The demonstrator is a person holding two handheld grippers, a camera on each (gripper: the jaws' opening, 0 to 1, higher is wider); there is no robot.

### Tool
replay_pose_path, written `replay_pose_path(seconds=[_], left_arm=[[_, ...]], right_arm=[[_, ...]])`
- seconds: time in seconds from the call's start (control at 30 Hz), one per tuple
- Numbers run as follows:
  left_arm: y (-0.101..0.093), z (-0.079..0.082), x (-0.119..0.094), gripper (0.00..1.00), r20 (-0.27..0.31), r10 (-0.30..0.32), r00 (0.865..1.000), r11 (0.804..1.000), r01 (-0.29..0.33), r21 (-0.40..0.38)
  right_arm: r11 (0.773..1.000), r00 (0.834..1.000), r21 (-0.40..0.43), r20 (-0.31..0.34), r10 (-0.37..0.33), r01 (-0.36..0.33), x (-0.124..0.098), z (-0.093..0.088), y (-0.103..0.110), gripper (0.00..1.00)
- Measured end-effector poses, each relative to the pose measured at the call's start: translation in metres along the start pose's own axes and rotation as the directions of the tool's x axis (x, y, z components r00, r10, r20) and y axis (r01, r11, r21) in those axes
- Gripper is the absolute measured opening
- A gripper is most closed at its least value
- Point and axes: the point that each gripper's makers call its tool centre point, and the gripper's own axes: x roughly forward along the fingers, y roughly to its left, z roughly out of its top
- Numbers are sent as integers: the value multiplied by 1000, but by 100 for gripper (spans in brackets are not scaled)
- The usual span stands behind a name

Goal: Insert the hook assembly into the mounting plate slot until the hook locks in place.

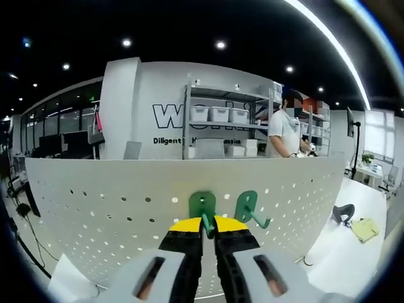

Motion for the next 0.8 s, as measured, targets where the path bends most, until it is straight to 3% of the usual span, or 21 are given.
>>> replay_pose_path(seconds=[0.37, 0.8], left_arm=[[-7, -3, 4, 17, -7, -37, 999, 999, 37, 37], [-10, 2, -8, 24, 12, -81, 997, 995, 80, 60]], right_arm=[[1000, 1000, 4, -7, -11, 11, -3, -2, -1, 22], [1000, 1000, -19, -16, 5, -5, -1, 3, 9, 23]])
